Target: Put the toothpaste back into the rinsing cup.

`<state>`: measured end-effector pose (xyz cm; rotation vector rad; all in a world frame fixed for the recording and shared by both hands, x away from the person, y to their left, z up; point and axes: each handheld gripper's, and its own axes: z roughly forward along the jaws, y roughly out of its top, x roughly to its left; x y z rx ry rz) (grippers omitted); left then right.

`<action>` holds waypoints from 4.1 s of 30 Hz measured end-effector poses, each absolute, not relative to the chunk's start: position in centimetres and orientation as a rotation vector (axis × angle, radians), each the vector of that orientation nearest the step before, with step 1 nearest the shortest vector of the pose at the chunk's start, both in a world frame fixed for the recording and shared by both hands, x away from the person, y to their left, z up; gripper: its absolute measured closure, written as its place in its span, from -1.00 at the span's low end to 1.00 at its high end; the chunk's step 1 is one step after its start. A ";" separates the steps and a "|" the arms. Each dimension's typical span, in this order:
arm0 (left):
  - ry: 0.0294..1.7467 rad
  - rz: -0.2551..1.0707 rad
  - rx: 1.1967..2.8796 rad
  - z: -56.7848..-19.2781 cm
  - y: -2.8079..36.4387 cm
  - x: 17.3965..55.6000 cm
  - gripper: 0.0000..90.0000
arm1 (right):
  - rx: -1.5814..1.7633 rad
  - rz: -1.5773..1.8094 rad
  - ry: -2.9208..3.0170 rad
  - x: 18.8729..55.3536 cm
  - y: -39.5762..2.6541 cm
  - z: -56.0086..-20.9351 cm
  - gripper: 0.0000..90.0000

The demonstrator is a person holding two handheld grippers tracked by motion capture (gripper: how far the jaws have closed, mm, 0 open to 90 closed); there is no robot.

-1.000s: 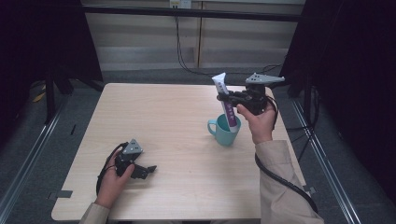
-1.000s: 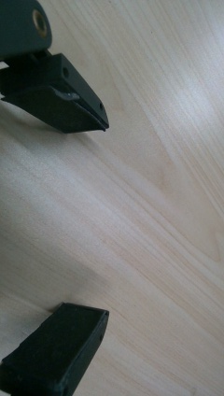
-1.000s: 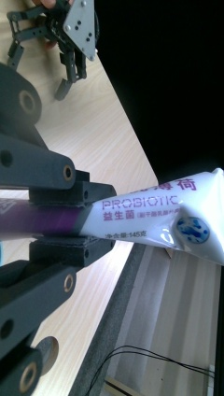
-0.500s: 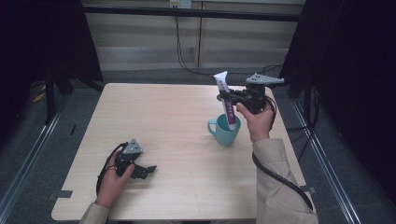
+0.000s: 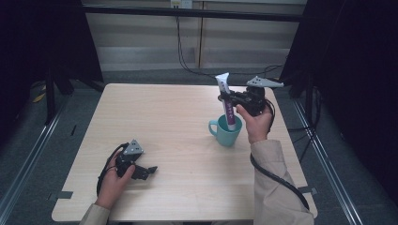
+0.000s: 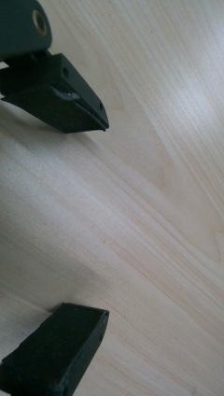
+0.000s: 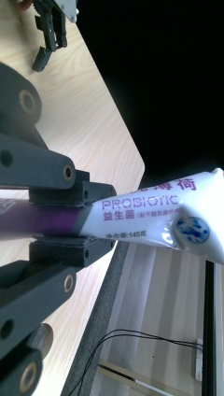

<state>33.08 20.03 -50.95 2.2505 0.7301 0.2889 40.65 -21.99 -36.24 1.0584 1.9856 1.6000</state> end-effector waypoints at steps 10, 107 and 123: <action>0.730 0.289 2.251 -50.9 20.0 33.1 -0.82 | 1.055 1.591 1.969 40.6 -22.3 -37.1 0.70; 0.731 0.290 2.254 -50.9 20.0 33.1 -0.82 | 1.073 1.530 1.963 39.5 -22.6 -42.1 0.68; 0.731 0.291 2.253 -50.9 20.0 33.1 -0.82 | 1.088 1.487 1.984 39.2 -22.8 -42.8 0.68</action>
